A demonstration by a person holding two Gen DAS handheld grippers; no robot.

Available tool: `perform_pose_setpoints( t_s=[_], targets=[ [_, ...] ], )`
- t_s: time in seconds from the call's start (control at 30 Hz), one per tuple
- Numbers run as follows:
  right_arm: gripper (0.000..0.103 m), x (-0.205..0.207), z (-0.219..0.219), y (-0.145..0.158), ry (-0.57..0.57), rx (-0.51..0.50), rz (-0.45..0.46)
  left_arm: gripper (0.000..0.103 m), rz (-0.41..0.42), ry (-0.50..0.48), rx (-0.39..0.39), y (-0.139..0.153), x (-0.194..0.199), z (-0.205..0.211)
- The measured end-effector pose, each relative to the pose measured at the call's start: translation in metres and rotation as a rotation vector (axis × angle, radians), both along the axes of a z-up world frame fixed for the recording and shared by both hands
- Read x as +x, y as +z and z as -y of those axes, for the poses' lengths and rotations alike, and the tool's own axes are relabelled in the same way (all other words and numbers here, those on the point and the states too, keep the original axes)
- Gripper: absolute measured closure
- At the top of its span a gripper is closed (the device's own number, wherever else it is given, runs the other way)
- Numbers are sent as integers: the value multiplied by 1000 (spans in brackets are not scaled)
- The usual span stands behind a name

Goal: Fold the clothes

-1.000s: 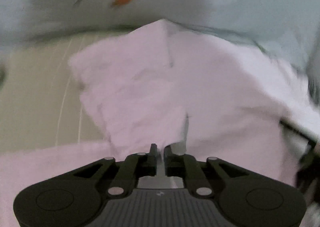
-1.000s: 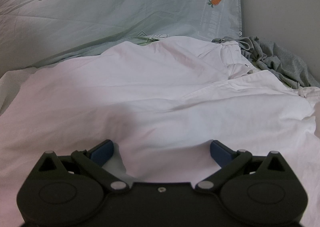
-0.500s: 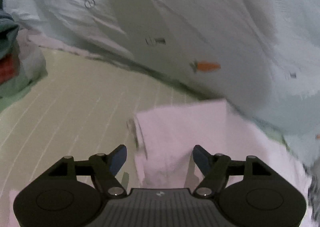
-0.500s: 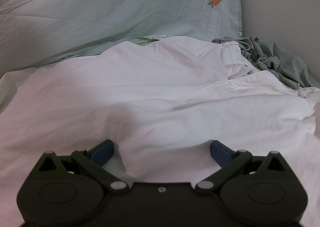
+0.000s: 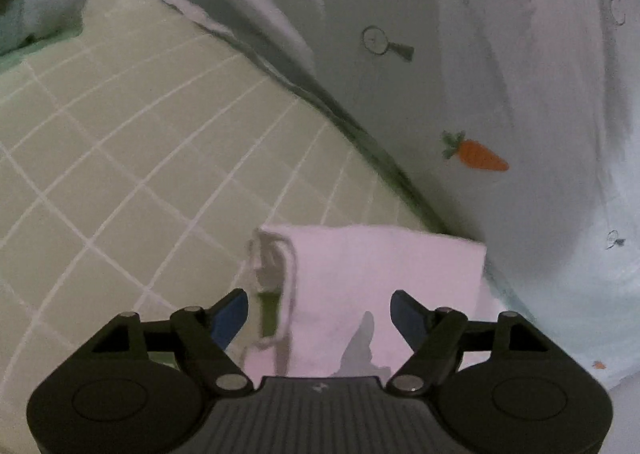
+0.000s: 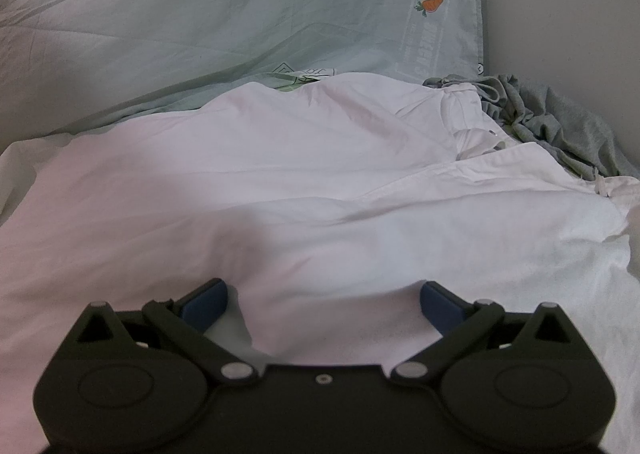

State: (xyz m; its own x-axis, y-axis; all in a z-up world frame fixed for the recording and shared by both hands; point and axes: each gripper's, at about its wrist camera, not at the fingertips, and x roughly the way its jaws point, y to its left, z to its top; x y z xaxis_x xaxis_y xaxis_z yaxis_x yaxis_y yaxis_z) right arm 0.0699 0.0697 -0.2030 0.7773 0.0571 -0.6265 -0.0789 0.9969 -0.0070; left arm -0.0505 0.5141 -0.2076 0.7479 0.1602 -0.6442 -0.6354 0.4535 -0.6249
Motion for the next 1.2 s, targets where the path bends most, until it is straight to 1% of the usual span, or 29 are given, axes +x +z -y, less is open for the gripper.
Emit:
perform_pose_setpoints(
  t_s=[0.03, 0.07, 0.1, 0.13, 0.2, 0.23, 0.3, 0.37, 0.4, 0.43, 0.5, 0.53, 0.57, 0.6, 0.63, 0.67, 0.77, 0.83, 0.9, 1.0, 1.03, 1.1, 1.17, 1.2],
  targets=[
    [0, 0, 0, 0, -3, -1, 0, 63, -15, -24, 12, 0, 5, -2],
    [0, 0, 0, 0, -5, -2, 0, 84, -47, -41, 43, 2, 10, -4],
    [0, 0, 0, 0, -5, -3, 0, 92, -80, -59, 75, 4, 14, -6],
    [0, 0, 0, 0, -5, -3, 0, 92, -102, -75, 113, 8, 18, -8],
    [0, 0, 0, 0, -8, -4, 0, 93, -105, -92, 233, 24, 14, -15],
    [0, 0, 0, 0, -8, -4, 0, 93, -117, -95, 309, 36, 16, -20],
    [0, 0, 0, 0, -12, -6, 0, 92, -153, -79, 502, 62, 21, -30],
    [0, 0, 0, 0, -16, -9, -1, 90, -180, -31, 674, 82, 28, -41],
    [0, 0, 0, 0, -16, -9, -1, 78, -196, 7, 728, 89, 32, -48],
    [0, 0, 1, 0, -16, -9, -1, 64, -216, 40, 746, 94, 36, -54],
    [0, 0, 2, 0, -15, -8, -1, 56, -254, 97, 760, 98, 41, -58],
    [0, 0, 2, 0, -14, -8, -1, 47, -268, 121, 765, 100, 42, -59],
    [0, 0, 3, 0, -13, -8, -1, 41, -275, 137, 763, 101, 41, -57],
    [0, 0, 3, 0, -14, -9, -1, 28, -270, 137, 743, 100, 36, -50],
    [0, 0, 3, 0, -15, -10, -1, 22, -265, 137, 724, 99, 32, -44],
    [0, 0, 3, 1, -14, -12, -1, 22, -262, 132, 698, 98, 27, -36],
    [0, -1, 2, 1, -13, -19, 1, 21, -280, 79, 586, 89, 2, 1],
    [0, 0, 4, 0, -13, -11, -2, 19, -301, 43, 503, 79, -15, 31],
    [0, 0, 6, 1, -10, -2, -4, 19, -330, 12, 424, 69, -36, 67],
    [0, 2, 8, 3, 5, 6, -21, 18, -356, -13, 318, 63, -64, 118],
    [0, 4, 9, 5, 14, 2, -44, 16, -350, -23, 297, 65, -73, 134],
    [0, 13, 15, 14, 66, 4, -135, 14, -330, -44, 292, 72, -88, 168],
    [2, 18, 27, 22, 84, 25, -193, 11, -314, -62, 335, 85, -96, 194],
    [2, 18, 37, 27, 60, 52, -191, 9, -308, -67, 361, 92, -99, 206]
  ],
)
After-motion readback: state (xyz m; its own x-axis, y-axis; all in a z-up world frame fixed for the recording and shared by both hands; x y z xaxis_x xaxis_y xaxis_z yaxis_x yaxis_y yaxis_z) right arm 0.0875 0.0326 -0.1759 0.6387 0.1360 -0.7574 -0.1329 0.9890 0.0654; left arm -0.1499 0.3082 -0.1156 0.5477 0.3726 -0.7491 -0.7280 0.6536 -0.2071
